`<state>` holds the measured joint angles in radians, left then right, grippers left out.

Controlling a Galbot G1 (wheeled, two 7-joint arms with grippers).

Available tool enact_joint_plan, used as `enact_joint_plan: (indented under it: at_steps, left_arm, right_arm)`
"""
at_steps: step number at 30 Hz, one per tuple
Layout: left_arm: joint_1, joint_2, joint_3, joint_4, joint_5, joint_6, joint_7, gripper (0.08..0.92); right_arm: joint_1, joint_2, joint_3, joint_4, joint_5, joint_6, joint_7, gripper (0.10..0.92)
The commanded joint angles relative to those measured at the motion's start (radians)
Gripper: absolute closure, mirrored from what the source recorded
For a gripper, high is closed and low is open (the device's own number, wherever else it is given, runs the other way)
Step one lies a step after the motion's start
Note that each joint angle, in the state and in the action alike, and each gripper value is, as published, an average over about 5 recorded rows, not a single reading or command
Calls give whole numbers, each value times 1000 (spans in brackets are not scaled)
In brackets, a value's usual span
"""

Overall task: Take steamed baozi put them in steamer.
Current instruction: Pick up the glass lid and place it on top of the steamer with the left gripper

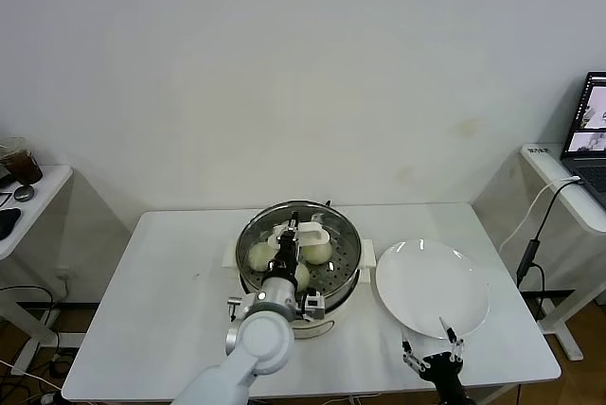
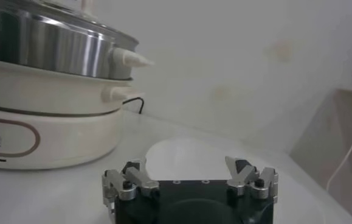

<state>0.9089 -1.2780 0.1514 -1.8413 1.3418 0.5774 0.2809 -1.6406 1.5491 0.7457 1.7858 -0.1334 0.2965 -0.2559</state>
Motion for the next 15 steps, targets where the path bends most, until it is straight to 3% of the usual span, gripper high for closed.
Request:
enact_joint_plan:
  at_steps: [1, 15]
  left_arm:
    - [2, -1, 3, -3, 4, -3, 0, 824]
    - [34, -18, -29, -22, -48, -22, -58, 803]
  right_arm:
    - [1, 1, -1, -2, -2, 1, 0, 203]
    - [1, 1, -3, -7, -7, 3, 2, 203]
